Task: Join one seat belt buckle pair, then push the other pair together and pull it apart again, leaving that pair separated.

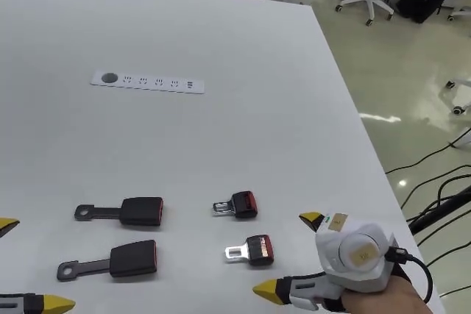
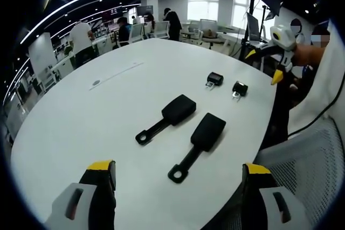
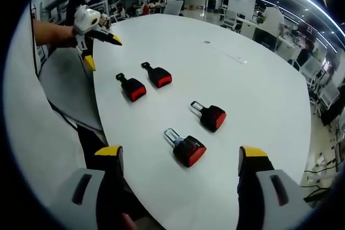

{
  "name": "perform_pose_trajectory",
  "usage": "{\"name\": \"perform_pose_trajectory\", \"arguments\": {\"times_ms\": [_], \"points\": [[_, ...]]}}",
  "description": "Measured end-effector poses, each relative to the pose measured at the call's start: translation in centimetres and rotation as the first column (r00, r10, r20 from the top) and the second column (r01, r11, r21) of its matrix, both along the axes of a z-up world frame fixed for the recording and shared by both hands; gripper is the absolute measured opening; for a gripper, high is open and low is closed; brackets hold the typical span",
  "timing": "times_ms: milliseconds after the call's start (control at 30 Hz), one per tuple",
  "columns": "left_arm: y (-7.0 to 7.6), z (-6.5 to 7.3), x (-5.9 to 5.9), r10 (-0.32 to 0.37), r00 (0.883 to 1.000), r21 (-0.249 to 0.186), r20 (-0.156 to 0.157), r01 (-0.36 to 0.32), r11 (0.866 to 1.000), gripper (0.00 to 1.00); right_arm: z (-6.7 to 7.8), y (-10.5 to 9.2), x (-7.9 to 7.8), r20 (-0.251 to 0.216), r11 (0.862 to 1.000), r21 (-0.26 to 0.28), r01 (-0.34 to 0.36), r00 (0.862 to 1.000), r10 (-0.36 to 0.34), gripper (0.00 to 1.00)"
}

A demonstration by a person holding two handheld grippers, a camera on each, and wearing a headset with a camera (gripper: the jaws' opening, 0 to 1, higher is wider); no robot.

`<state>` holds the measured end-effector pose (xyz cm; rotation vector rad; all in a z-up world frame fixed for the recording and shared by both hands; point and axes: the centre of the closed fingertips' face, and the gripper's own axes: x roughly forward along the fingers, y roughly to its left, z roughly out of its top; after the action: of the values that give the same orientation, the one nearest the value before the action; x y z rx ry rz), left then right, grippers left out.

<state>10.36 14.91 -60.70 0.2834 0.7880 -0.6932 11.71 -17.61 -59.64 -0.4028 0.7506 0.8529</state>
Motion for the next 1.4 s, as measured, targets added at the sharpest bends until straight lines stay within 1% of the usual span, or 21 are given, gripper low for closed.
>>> {"name": "perform_pose_trajectory", "arguments": {"times_ms": [67, 233, 433, 500, 533, 667, 933, 1000, 1067, 1233, 1300, 1400], "points": [[0.0, 0.0, 0.0, 0.0, 1.0, 0.0, -0.001, 0.0, 1.0, 0.99, 0.1, 0.0, 0.0, -0.004, 1.0, 0.002, 0.003, 1.0, -0.003, 0.85], [0.2, -0.1, 0.1, 0.002, 1.0, 0.004, 0.003, -0.002, 1.0, 0.99, 0.1, 0.0, 0.1, -0.002, 1.0, 0.002, 0.0, 1.0, 0.0, 0.84], [0.4, -0.5, 0.0, 0.001, 1.0, 0.003, -0.005, -0.001, 1.0, 0.98, 0.2, 0.0, 0.0, -0.003, 1.0, 0.003, -0.006, 1.0, 0.006, 0.82], [0.4, -0.6, -0.1, -0.001, 1.0, 0.004, -0.01, 0.001, 1.0, 0.98, 0.2, 0.0, 0.1, 0.002, 1.0, 0.002, -0.008, 1.0, 0.008, 0.82], [0.5, -0.6, -0.1, 0.0, 1.0, 0.014, -0.003, 0.0, 1.0, 0.98, 0.2, 0.1, 0.1, 0.002, 1.0, 0.007, -0.011, 1.0, 0.011, 0.81], [0.5, -0.5, -0.1, -0.004, 1.0, 0.019, -0.001, 0.004, 1.0, 0.97, 0.3, 0.2, 0.2, 0.016, 1.0, 0.013, -0.02, 1.0, 0.02, 0.8], [0.3, -0.6, -0.3, -0.018, 1.0, 0.022, -0.008, 0.018, 1.0, 0.94, 0.3, 0.3, 0.4, 0.023, 0.999, 0.012, -0.03, 0.999, 0.03, 0.78], [0.2, -0.7, -0.4, -0.026, 1.0, 0.02, -0.012, 0.026, 0.999, 0.92, 0.2, 0.2, 0.4, 0.023, 0.999, 0.008, -0.037, 0.999, 0.037, 0.78], [-0.3, -0.8, -0.5, -0.054, 0.998, 0.018, -0.013, 0.055, 0.998, 0.89, 0.1, 0.2, 0.4, 0.022, 0.999, 0.002, -0.049, 0.999, 0.049, 0.77], [-0.8, -1.3, -0.4, -0.092, 0.996, 0.032, -0.018, 0.093, 0.995, 0.87, -0.3, 0.4, 0.4, 0.016, 0.997, 0.001, -0.076, 0.997, 0.076, 0.72], [-1.2, -1.3, -0.4, -0.101, 0.995, 0.033, -0.021, 0.102, 0.994, 0.87, -0.4, 0.5, 0.6, 0.022, 0.996, -0.001, -0.086, 0.996, 0.086, 0.7], [-2.0, -1.5, -0.4, -0.127, 0.991, 0.027, -0.033, 0.128, 0.991, 0.84, -0.6, 0.8, 0.6, 0.014, 0.994, -0.001, -0.111, 0.994, 0.111, 0.66]]}}
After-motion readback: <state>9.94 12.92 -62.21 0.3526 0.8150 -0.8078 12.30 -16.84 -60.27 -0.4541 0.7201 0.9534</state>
